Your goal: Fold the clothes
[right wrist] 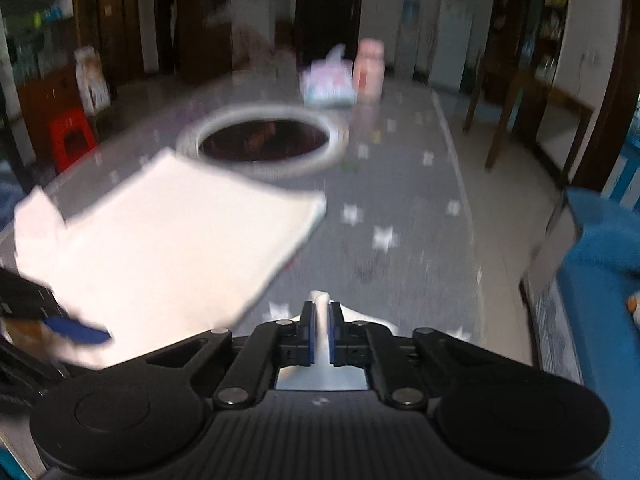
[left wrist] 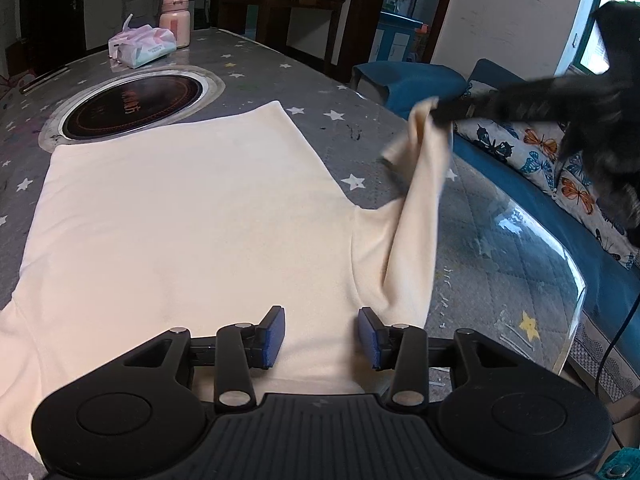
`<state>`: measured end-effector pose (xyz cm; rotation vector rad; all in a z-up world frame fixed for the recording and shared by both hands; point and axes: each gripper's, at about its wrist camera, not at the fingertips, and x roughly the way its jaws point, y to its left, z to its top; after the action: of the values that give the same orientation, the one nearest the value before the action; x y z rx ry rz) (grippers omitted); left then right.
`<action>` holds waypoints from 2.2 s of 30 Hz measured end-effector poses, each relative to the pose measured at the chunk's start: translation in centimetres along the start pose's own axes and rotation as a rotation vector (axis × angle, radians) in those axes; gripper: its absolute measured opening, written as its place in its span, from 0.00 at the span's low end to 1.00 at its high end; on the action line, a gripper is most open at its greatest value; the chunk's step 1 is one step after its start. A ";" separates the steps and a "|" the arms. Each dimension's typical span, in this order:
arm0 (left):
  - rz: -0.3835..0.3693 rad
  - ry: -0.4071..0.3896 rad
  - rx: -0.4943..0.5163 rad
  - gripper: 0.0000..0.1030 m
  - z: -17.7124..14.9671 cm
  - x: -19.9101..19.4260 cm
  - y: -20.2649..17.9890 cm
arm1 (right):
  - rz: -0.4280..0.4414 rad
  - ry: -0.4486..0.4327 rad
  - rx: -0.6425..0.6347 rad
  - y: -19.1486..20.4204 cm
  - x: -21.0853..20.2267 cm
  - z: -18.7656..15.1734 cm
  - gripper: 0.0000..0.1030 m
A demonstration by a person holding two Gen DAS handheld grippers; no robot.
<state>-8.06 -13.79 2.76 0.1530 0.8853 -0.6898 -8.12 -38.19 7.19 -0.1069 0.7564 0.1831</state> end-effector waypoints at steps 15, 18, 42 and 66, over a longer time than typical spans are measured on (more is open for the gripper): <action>-0.011 -0.003 0.027 0.47 -0.3 -0.1 -0.3 | -0.062 -0.007 0.067 -1.8 -3.1 -3.4 0.11; -0.010 -0.004 0.017 0.47 -0.3 -0.1 -0.3 | -0.008 -0.015 0.007 0.0 -1.6 -1.2 0.16; -0.019 -0.010 0.010 0.57 -0.6 -0.3 -0.5 | -0.040 0.088 -0.078 2.9 8.7 2.8 0.04; -0.014 -0.026 0.001 0.60 -1.2 -0.7 -0.9 | -0.252 0.013 0.227 -5.8 -2.8 -6.7 0.10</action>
<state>-9.71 -13.67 2.60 0.1389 0.8621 -0.7037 -13.45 -45.34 4.48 0.0124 0.7649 -0.1429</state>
